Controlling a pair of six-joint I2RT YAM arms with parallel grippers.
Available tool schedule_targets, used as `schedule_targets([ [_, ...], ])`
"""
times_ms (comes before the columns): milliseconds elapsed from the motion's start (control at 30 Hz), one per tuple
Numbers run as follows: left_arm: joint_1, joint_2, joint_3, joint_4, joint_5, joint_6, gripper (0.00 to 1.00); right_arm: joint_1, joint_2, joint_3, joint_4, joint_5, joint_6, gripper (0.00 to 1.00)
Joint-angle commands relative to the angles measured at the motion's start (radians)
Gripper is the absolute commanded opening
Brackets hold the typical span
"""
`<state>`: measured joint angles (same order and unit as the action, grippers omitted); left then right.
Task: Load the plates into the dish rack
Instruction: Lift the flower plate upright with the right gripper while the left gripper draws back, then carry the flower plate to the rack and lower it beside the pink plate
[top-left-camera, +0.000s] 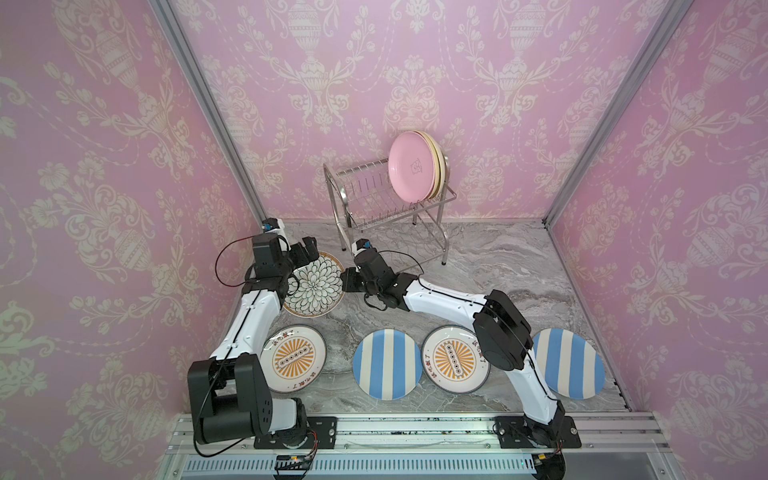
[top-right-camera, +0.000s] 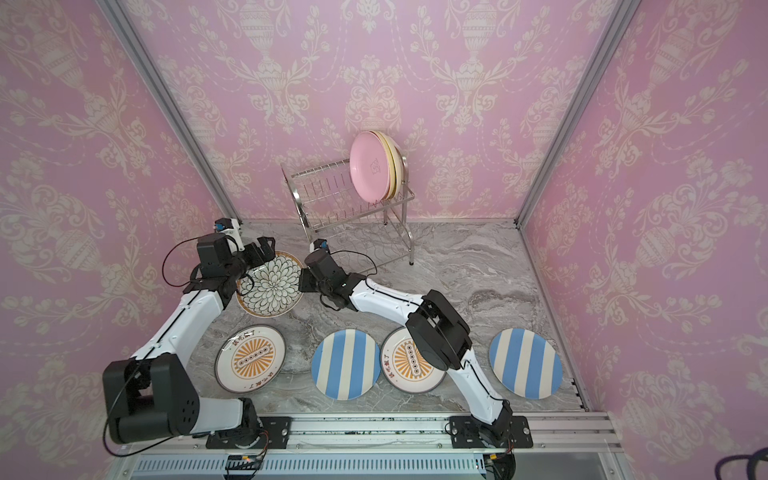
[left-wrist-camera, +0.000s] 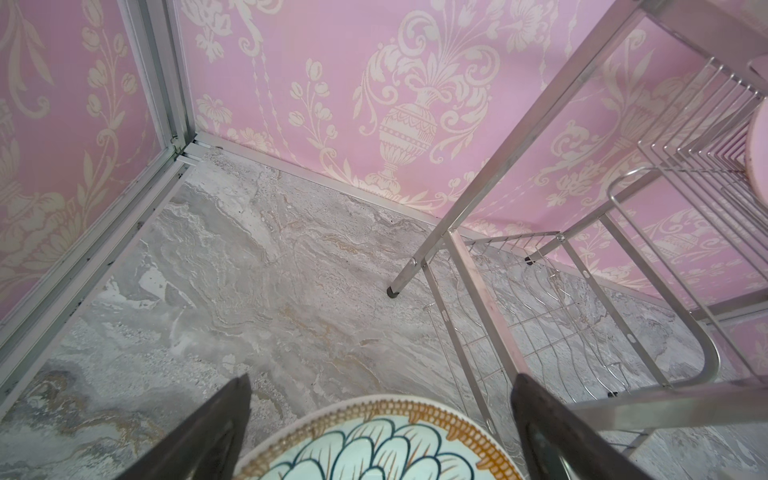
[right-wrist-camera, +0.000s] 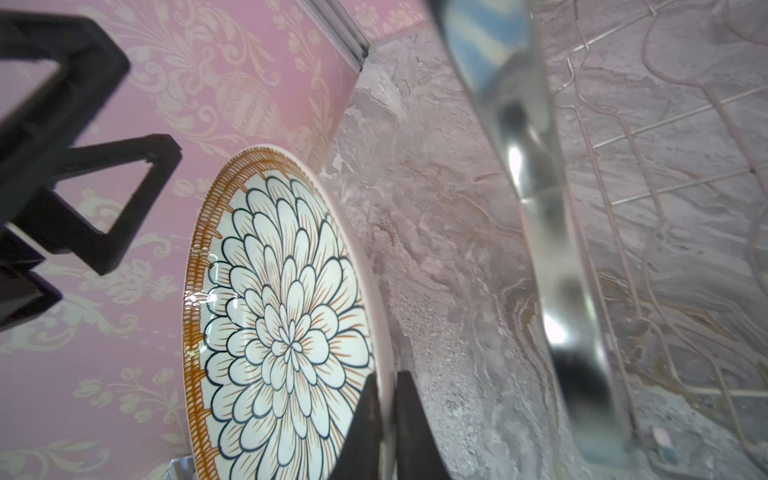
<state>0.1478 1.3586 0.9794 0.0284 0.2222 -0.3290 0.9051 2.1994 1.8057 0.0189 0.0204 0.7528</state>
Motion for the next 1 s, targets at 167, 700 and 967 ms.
schedule_targets([
  [167,0.018,-0.073,0.068,-0.106,-0.041,0.040,0.99,0.031,-0.196,-0.046,0.014,0.036,-0.192,0.00],
  [700,0.017,-0.091,0.189,-0.085,0.203,-0.012,0.99,0.098,-0.675,-0.247,-0.443,0.344,-0.463,0.00],
  [967,-0.102,-0.017,0.211,-0.054,0.278,0.104,0.99,0.100,-0.894,-0.205,-0.691,0.613,-0.546,0.00],
])
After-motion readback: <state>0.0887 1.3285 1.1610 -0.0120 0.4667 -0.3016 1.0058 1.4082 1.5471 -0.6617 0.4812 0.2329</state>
